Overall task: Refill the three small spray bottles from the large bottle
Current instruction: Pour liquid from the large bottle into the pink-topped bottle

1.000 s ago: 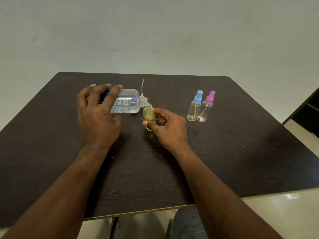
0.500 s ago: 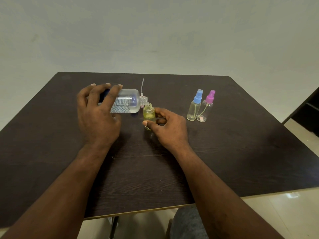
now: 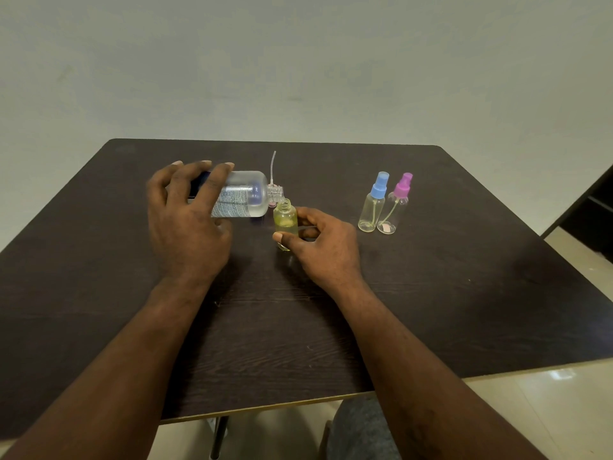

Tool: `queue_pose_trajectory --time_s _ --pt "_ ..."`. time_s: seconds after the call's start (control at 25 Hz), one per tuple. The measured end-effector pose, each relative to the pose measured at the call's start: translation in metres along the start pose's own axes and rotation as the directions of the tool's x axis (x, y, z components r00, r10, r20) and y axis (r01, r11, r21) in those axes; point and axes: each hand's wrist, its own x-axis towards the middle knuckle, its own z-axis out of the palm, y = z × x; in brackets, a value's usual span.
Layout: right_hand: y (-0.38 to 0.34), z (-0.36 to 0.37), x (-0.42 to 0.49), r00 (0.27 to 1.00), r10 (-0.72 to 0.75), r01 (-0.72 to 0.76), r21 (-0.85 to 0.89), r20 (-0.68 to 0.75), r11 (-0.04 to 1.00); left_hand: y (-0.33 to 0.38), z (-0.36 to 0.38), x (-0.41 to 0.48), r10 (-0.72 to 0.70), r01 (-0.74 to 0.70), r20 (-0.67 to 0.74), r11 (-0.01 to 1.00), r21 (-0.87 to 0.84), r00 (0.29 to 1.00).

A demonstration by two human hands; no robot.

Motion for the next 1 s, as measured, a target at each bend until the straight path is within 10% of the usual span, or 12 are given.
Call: queue_pose_trajectory --time_s 1.0 --pt "0.0000 0.0000 0.0011 1.000 0.007 -0.007 -0.023 0.007 1.000 -0.0014 0.0009 0.0016 0.018 -0.018 -0.007 1.000 0.016 1.000"
